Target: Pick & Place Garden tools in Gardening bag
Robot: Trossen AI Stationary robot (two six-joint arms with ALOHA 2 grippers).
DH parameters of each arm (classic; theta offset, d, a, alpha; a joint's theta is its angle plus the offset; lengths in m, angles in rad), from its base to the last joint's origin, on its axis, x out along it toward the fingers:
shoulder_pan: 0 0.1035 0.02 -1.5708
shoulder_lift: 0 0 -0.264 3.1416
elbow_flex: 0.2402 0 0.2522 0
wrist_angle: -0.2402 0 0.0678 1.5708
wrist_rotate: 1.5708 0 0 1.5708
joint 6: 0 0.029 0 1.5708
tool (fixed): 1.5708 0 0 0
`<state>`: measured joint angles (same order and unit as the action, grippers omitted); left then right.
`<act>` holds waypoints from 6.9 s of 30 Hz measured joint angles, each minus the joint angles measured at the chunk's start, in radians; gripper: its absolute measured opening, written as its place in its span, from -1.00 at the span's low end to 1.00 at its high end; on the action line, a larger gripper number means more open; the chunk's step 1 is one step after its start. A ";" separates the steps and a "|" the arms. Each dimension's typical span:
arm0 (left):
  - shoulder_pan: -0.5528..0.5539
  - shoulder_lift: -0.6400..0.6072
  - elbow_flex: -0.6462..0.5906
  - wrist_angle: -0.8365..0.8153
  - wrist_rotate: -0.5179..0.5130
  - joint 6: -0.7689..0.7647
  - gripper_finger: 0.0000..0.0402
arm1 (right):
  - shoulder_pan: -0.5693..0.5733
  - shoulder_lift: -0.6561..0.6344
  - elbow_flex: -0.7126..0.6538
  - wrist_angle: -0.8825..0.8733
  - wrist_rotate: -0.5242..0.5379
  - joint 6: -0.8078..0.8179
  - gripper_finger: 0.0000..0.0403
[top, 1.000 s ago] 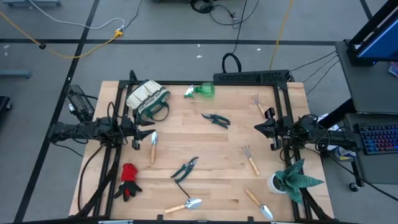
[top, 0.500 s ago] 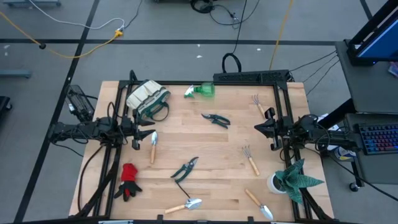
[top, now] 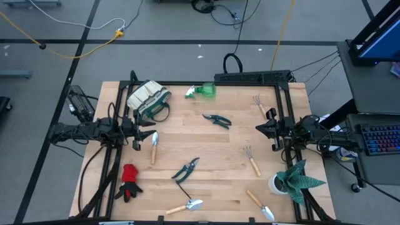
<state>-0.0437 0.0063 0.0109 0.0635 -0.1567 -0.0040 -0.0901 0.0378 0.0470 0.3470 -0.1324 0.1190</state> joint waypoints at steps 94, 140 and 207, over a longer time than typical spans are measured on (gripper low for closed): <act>0.000 0.000 0.000 0.000 0.000 -0.083 -0.21 | 0.000 0.000 0.000 0.000 0.000 0.000 -0.98; 0.000 0.000 0.000 0.001 -0.002 -0.053 -0.21 | 0.000 0.000 0.000 0.000 0.000 0.000 -0.98; 0.000 0.000 0.000 0.013 -0.145 -0.058 -0.21 | 0.000 0.000 0.000 0.005 0.000 -0.060 -0.98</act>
<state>-0.0433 0.0063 0.0113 0.0761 -0.3017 -0.0624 -0.0902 0.0377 0.0467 0.3520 -0.1322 0.0589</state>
